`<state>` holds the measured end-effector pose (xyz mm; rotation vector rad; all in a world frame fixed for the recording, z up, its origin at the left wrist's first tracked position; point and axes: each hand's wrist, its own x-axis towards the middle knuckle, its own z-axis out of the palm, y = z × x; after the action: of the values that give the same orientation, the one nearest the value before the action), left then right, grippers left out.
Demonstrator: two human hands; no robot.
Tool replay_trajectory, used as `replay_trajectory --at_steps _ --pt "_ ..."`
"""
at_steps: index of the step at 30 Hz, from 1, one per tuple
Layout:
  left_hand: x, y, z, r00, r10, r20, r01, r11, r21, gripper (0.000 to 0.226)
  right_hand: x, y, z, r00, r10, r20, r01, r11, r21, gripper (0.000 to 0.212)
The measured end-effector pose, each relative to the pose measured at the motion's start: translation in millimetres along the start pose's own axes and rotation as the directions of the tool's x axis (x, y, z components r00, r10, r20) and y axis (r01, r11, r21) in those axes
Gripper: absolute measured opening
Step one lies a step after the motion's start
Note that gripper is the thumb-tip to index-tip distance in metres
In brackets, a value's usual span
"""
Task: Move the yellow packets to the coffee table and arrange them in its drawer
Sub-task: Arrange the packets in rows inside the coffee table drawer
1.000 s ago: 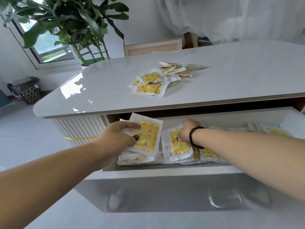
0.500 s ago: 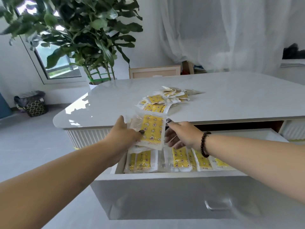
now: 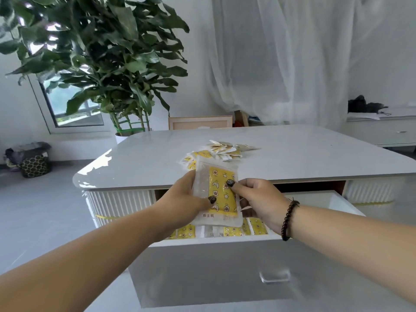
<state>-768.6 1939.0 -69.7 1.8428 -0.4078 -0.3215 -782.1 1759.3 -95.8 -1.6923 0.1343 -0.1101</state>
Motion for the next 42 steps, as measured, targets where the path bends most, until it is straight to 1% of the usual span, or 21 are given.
replay_trajectory --at_steps 4,6,8,11,14,16,17,20,21,23,24,26,28,30,31,33,36,38,40,41,42 --pt "-1.0 0.9 7.0 0.999 0.039 -0.024 -0.039 0.999 -0.024 0.046 -6.0 -0.1 0.8 0.998 -0.023 -0.058 0.024 1.0 0.008 0.031" --pt "3.5 4.0 13.3 0.997 0.06 -0.042 -0.062 0.997 -0.036 0.046 -3.2 -2.8 0.4 0.992 -0.063 -0.106 0.063 0.998 -0.002 0.029" --pt "11.7 6.8 21.0 0.997 0.063 -0.047 -0.064 0.997 -0.037 0.041 1.3 -8.8 -2.1 0.989 -0.077 -0.129 0.078 0.997 0.005 0.026" --pt "27.5 7.4 30.9 0.998 0.036 -0.047 -0.036 0.999 0.005 0.032 14.2 -10.3 -13.6 0.987 -0.096 -0.131 0.093 0.995 -0.028 0.04" --pt "45.1 3.1 42.0 0.998 0.057 -0.01 -0.056 0.994 0.091 0.045 25.4 0.2 -26.6 0.992 -0.065 -0.112 0.056 0.995 -0.083 0.039" --pt "57.3 -1.9 50.3 0.998 0.058 0.022 -0.061 0.988 0.145 0.059 35.0 12.0 -34.0 0.994 -0.026 -0.105 0.015 0.994 -0.104 0.049" --pt "64.4 -5.4 54.5 0.998 0.055 0.037 -0.06 0.985 0.161 0.061 39.4 17.7 -37.8 0.995 -0.021 -0.095 0.009 0.993 -0.118 0.055" --pt "85.2 -18.6 65.7 0.999 0.005 0.054 -0.016 0.978 0.208 0.04 56.7 34.3 -55.2 0.996 0.01 -0.09 -0.03 0.973 -0.228 0.064" --pt "91.8 -25.2 68.3 0.997 -0.032 0.07 0.017 0.978 0.209 0.036 63.1 39.8 -63.3 0.995 0.027 -0.094 -0.052 0.961 -0.271 0.059" --pt "103.5 -42.5 72.0 0.987 -0.097 0.126 0.071 0.978 0.196 0.035 75.1 50.4 -80.3 0.991 0.096 -0.097 -0.126 0.919 -0.373 0.032" --pt "108.4 -52.3 72.1 0.981 -0.125 0.151 0.089 0.97 0.224 0.038 81.2 55.1 -88.1 0.984 0.145 -0.102 -0.175 0.885 -0.431 0.024" --pt "117.0 -71.0 69.0 0.972 -0.165 0.166 0.103 0.939 0.329 0.047 92.5 64.4 -99.5 0.959 0.262 -0.109 -0.277 0.785 -0.554 0.024" --pt "125.9 -86.2 64.3 0.972 -0.182 0.147 0.107 0.905 0.412 0.047 102.1 70.4 -105.2 0.919 0.363 -0.154 -0.362 0.622 -0.694 0.027" --pt "132.7 -97.6 62.7 0.975 -0.179 0.131 0.092 0.864 0.495 0.046 109.3 75.1 -107.0 0.898 0.408 -0.164 -0.356 0.454 -0.817 0.021" --pt "135.2 -102.0 63.2 0.977 -0.17 0.13 0.068 0.823 0.564 0.047 111.8 75.7 -105.6 0.894 0.421 -0.152 -0.336 0.407 -0.849 0.021" --pt "138.8 -109.0 67.5 0.979 -0.141 0.148 0.004 0.737 0.676 0.05 120.5 83.5 -106.1 0.895 0.422 -0.147 -0.331 0.406 -0.852 0.02" --pt "143.6 -115.7 78.5 0.973 -0.116 0.202 -0.07 0.682 0.728 0.056 131.5 101.6 -104.7 0.882 0.424 -0.204 -0.386 0.405 -0.829 0.041" --pt "146.5 -119.4 83.8 0.967 -0.108 0.231 -0.106 0.653 0.75 0.059 138.1 116.2 -104.4 0.881 0.431 -0.196 -0.382 0.404 -0.831 0.039" --pt "148.6 -124.3 86.9 0.956 -0.133 0.26 -0.124 0.622 0.773 0.063 143.3 130.0 -104.6 0.89 0.416 -0.186 -0.372 0.429 -0.823 0.028" --pt "149.3 -126.8 87.5 0.948 -0.16 0.275 -0.124 0.61 0.782 0.065 144.5 134.7 -104.2 0.894 0.403 -0.197 -0.382 0.452 -0.806 0.027" --pt "150.0 -129.1 87.9 0.938 -0.193 0.289 -0.12 0.602 0.789 0.067 145.7 137.6 -103.4 0.898 0.384 -0.216 -0.389 0.46 -0.798 0.034"
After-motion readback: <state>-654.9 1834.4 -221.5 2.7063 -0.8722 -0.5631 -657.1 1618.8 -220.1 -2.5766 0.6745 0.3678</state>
